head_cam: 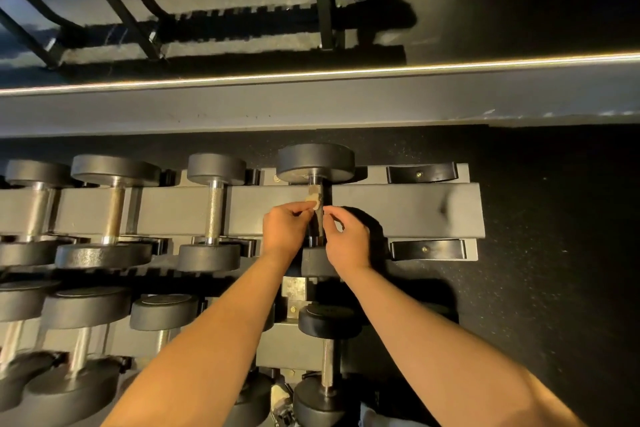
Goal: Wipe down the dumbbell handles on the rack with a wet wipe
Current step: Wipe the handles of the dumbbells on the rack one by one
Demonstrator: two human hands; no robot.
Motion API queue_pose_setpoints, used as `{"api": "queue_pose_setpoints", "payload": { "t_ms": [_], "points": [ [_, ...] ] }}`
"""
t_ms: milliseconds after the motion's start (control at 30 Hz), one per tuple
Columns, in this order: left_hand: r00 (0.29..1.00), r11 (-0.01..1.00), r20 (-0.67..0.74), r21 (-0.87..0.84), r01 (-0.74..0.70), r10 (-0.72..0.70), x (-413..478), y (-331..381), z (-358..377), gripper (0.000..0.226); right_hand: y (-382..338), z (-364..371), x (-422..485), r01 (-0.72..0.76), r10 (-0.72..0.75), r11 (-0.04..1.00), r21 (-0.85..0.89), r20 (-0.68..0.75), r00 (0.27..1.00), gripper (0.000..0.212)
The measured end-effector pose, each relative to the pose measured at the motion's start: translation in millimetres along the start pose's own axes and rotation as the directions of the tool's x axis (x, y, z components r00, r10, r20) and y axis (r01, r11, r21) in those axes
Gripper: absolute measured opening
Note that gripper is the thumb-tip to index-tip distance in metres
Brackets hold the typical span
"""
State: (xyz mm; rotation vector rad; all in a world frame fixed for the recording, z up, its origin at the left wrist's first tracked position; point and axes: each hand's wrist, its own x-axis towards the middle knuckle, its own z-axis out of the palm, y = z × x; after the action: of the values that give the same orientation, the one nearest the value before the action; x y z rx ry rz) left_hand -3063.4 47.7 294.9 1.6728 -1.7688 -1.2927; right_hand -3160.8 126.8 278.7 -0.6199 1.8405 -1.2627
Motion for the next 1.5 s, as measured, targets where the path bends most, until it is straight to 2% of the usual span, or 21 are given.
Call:
{"api": "queue_pose_setpoints", "payload": {
  "t_ms": [167,300,400,500,600,667,767,833,933,1033,1167,1333,1400,1500],
  "points": [
    [0.985,0.986,0.076,0.067,0.153,-0.158,-14.4,-5.1,-8.0,0.012,-2.3,-0.6,-0.6,-0.015,0.015,1.0,0.021,0.009,1.0,0.026],
    [0.975,0.976,0.096,0.108,0.19,-0.2,-26.7,-2.3,-14.1,0.008,-4.5,-2.6,-1.6,-0.031,0.031,1.0,-0.001,0.058,0.998,0.021],
    [0.986,0.99,0.107,-0.033,0.135,-0.131,-37.2,-0.2,-13.8,0.013,-7.0,-7.7,-7.9,0.004,-0.002,1.0,-0.013,0.102,0.995,0.013],
    [0.991,0.996,0.132,-0.084,0.029,-0.018,-46.2,0.9,-7.9,0.021,-7.6,-13.8,-13.3,0.034,-0.031,0.999,-0.02,0.143,0.989,0.009],
    [0.992,0.992,0.119,-0.125,-0.031,0.046,-51.5,3.5,-5.0,0.019,-13.0,-16.1,-6.8,0.045,-0.037,0.998,-0.042,0.168,0.985,0.008],
    [0.995,0.992,0.068,-0.103,-0.067,0.074,-55.5,5.6,-4.4,0.02,-18.2,-14.0,4.4,0.067,-0.064,0.997,-0.033,0.097,0.993,0.014],
    [0.993,0.999,-0.11,-0.012,-0.031,0.03,-56.7,-1.6,4.5,0.02,-28.6,-5.4,25.7,0.143,-0.147,0.986,-0.085,-0.044,0.988,0.016],
    [0.983,0.995,-0.181,0.096,0.034,-0.016,-53.1,-7.2,12.6,0.024,-33.3,3.2,39.9,0.174,-0.177,0.968,-0.181,0.002,0.984,0.018],
    [0.978,0.981,-0.21,0.186,0.048,-0.008,-47.3,-12.8,17.8,0.034,-31.3,11.6,48.8,0.177,-0.166,0.944,-0.28,0.06,0.984,0.02],
    [0.977,0.975,-0.21,0.219,0.023,0.024,-46.4,-17.4,18.0,0.038,-22.0,8.9,40.1,0.144,-0.125,0.94,-0.309,0.082,0.989,0.022],
    [0.982,0.98,-0.188,0.199,0.021,0.017,-46.3,-20.3,17.5,0.038,-11.8,-1.7,19.4,0.016,-0.001,0.979,-0.203,0.076,0.997,0.017],
    [0.986,0.978,-0.15,0.206,-0.037,0.069,-49.6,-18.1,14.0,0.038,-17.6,-6.5,5.9,-0.114,0.134,0.974,-0.194,0.096,0.986,0.015],
    [0.989,0.974,-0.092,0.203,-0.098,0.119,-49.5,-18.5,10.4,0.039,-20.0,-9.6,-7.8,-0.066,0.073,0.992,-0.104,0.066,0.995,0.016],
    [0.972,0.958,0.035,0.164,-0.235,0.233,-65.1,-17.7,6.2,0.036,-18.6,-19.0,-35.9,0.097,-0.097,0.995,-0.027,-0.006,0.995,0.015]
  ]
}}
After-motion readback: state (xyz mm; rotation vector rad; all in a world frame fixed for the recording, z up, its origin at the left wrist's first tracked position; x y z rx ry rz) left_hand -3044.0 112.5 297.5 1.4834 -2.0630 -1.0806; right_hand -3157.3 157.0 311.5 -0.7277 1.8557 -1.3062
